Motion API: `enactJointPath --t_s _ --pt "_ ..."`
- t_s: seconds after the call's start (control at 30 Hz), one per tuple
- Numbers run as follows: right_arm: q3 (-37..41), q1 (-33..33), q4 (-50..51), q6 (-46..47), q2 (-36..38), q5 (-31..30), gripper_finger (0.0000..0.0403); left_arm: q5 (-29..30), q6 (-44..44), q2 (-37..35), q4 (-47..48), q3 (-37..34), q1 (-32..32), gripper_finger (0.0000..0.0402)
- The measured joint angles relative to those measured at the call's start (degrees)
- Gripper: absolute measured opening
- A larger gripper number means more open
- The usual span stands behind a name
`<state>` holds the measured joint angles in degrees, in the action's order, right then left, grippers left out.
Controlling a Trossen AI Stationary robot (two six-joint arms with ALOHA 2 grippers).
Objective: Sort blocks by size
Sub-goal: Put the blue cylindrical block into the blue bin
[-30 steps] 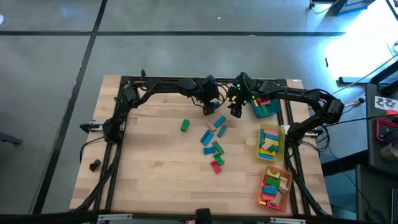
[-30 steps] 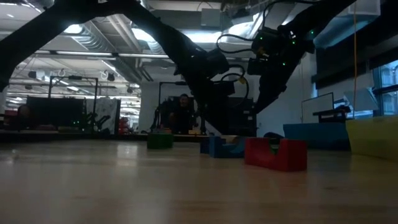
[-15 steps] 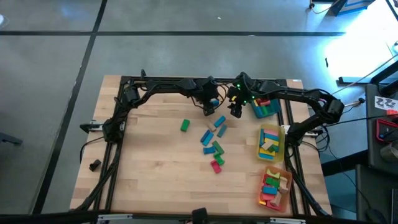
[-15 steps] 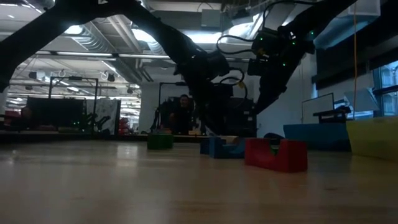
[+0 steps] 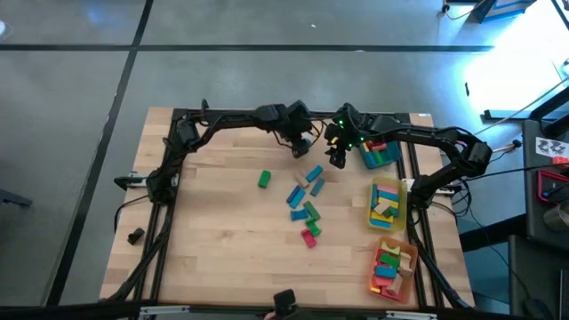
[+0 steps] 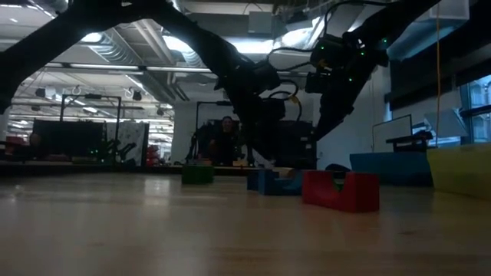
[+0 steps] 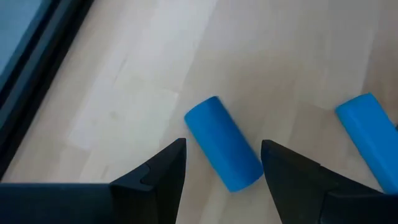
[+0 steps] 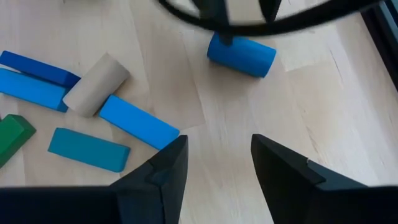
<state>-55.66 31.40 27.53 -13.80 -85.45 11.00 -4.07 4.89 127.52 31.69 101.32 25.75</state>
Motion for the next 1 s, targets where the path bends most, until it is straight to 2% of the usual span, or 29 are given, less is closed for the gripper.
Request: enactJointPath --t_s 0.13,0.4,0.6,0.87,1.0 --pt "0.0 0.0 -0.23 0.0 0.0 0.0 0.0179 -2.65 -2.06 0.0 0.96 1.09 0.67 0.0194" --pt "0.0 0.0 -0.44 0.0 0.0 0.0 0.0179 -2.86 -7.26 0.0 1.02 1.7 1.48 0.0194" --pt "0.0 0.0 -0.63 -0.59 0.0 0.0 0.0179 -2.83 -7.85 0.0 1.69 1.7 1.45 0.0194" --pt "-0.02 -0.26 -9.91 -18.44 -1.78 0.72 0.0179 -3.65 -4.66 -4.91 17.14 1.63 3.14 0.0194" --pt "-0.02 -0.26 -15.13 -25.63 -5.53 2.54 0.0179 -4.11 -5.45 -8.13 18.47 -1.43 4.83 0.0194"
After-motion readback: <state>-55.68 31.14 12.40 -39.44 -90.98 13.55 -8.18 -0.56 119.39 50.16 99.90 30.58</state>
